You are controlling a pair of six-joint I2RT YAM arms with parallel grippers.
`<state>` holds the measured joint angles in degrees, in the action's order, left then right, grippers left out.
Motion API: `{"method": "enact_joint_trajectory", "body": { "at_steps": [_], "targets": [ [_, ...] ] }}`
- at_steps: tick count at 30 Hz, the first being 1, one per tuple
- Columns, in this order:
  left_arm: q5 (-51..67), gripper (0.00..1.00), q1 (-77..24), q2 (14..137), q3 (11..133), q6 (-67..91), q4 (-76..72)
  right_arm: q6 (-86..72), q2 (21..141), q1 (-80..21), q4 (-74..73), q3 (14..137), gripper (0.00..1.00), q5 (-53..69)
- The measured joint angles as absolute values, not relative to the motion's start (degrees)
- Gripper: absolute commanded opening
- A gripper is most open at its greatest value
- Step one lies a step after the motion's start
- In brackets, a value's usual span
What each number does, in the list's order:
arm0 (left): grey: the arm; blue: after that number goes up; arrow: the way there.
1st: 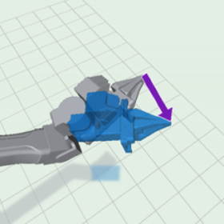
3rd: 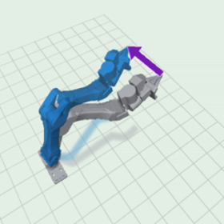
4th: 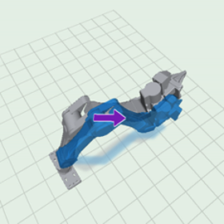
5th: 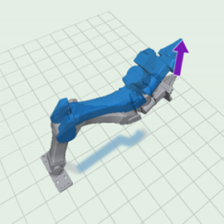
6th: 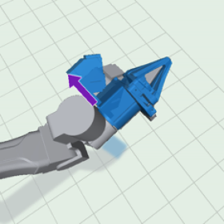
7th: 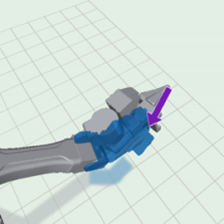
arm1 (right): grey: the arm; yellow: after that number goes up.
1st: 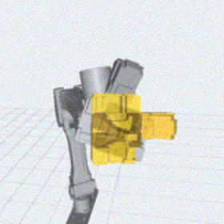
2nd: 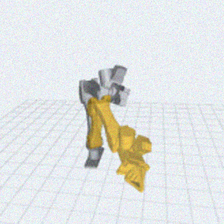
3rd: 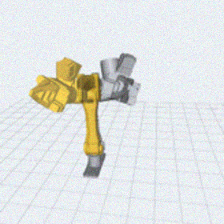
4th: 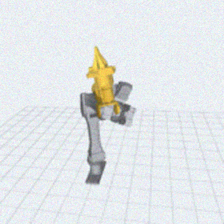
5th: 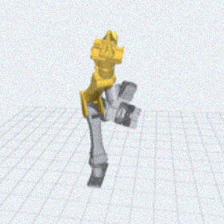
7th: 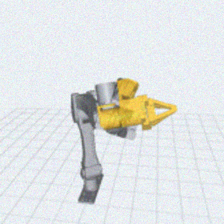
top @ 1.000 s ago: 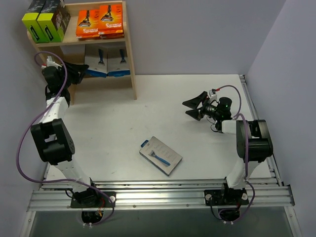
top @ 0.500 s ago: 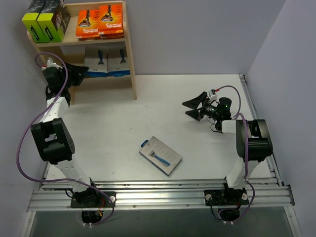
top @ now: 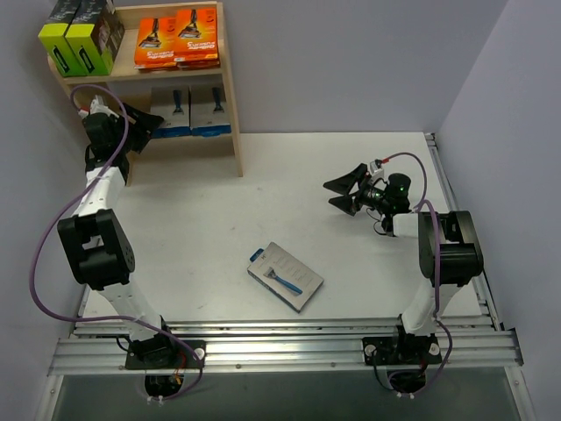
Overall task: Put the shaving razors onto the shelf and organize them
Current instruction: Place the shaving razor onto shelf
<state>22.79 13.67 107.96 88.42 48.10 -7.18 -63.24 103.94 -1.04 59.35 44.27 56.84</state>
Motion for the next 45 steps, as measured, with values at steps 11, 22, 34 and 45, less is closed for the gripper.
{"method": "enact_joint_trajectory", "body": {
  "at_steps": [11, 22, 34, 45],
  "targets": [
    [15.84, 0.77, 11.73, 107.24, 91.55, 38.41, 0.27, -63.11, 103.94, -1.04, 59.37, 44.27, 1.0, 56.95],
    [10.17, 0.76, 9.56, 106.65, 93.03, 32.03, 4.34, -62.96, 103.94, -1.04, 59.37, 44.27, 1.0, 57.08],
    [9.61, 0.54, 8.84, 106.65, 93.06, 29.17, 3.31, -62.94, 103.94, -0.84, 59.37, 44.27, 1.0, 57.17],
    [9.06, 0.47, 8.32, 106.63, 93.06, 27.33, 2.68, -62.94, 103.94, -0.67, 59.37, 44.27, 1.0, 57.32]
  ]
}}
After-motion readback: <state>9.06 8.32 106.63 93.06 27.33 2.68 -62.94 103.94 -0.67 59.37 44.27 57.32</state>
